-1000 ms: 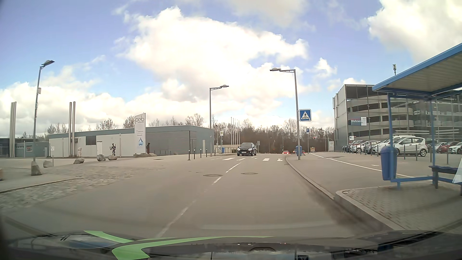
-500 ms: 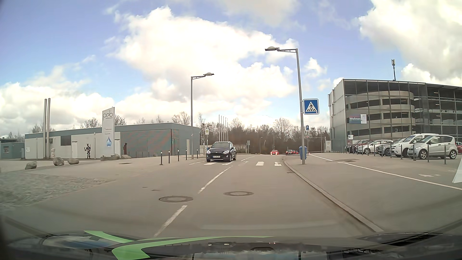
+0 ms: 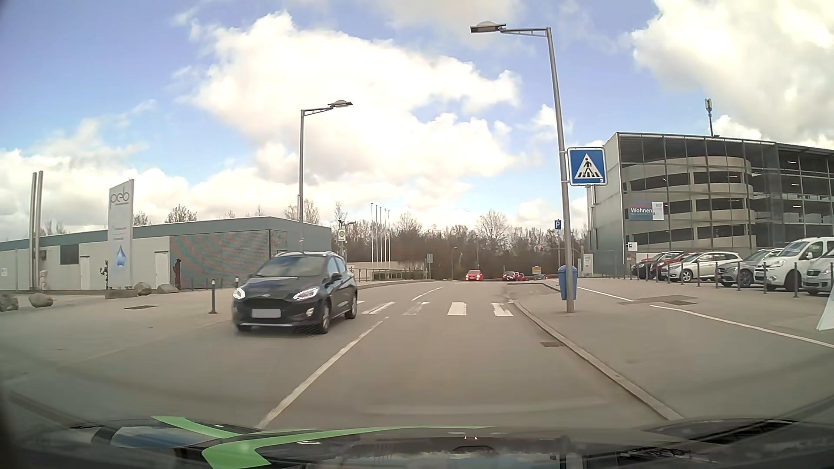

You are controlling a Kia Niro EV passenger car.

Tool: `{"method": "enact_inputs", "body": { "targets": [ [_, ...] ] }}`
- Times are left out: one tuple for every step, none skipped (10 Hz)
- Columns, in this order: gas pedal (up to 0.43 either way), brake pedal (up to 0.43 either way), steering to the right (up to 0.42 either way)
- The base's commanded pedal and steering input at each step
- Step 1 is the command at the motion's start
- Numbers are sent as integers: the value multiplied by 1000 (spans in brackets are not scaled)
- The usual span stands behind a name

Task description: Follow the waypoints while adhering to traffic rules and regulations

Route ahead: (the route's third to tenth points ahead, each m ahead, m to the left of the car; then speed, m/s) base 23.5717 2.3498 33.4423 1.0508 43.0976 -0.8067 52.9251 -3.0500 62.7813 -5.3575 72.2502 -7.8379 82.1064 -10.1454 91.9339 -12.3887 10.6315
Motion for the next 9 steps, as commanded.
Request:
{"method": "enact_inputs", "body": {
  "targets": [
    [59,0,25],
    [47,0,23],
    [47,0,23],
    [47,0,23],
    [47,0,23],
    [47,0,22],
    [47,0,21],
    [47,0,21],
    [47,0,21]
  ]
}}
